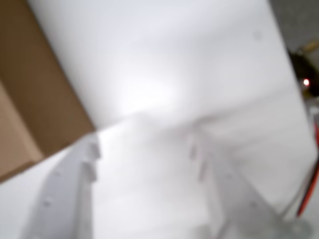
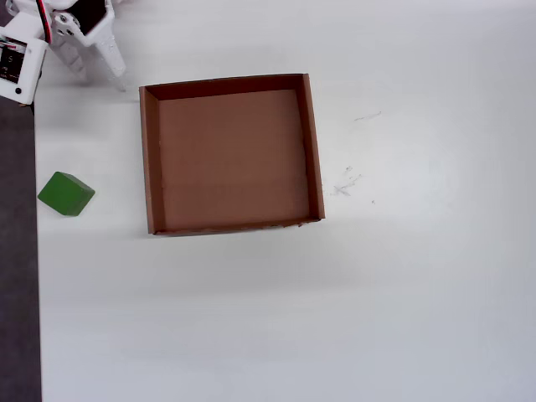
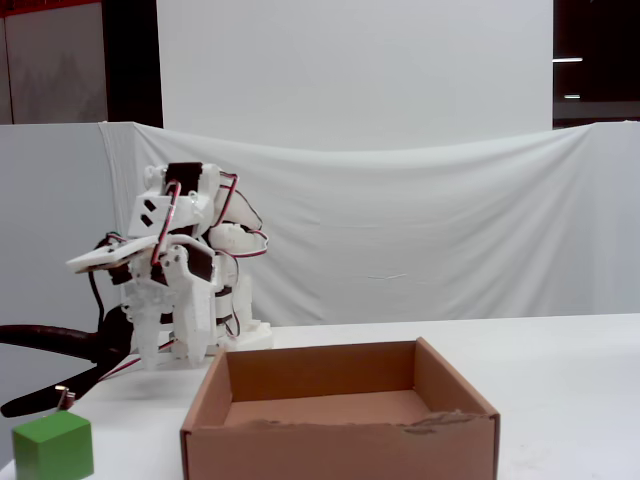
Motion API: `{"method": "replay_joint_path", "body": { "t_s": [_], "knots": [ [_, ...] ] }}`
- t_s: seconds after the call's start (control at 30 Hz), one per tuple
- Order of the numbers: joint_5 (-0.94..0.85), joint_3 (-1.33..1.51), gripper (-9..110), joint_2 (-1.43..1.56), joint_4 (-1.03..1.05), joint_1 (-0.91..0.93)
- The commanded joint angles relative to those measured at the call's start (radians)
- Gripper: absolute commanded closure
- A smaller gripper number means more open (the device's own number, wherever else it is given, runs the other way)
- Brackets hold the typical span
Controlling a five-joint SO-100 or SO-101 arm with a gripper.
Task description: Grasp a green cube and put it in a box.
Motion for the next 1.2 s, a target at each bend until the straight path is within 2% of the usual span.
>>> {"method": "replay_joint_path", "body": {
  "t_s": [0.0,0.37,0.9,1.17],
  "knots": [
    [-0.009,-0.032,76,-0.025,-0.034,0.006],
    [-0.132,-0.27,76,-0.31,-0.074,0.092],
    [-0.495,-0.489,76,-0.684,-0.135,0.179],
    [-0.526,-0.611,76,-0.887,-0.201,0.192]
  ]
}}
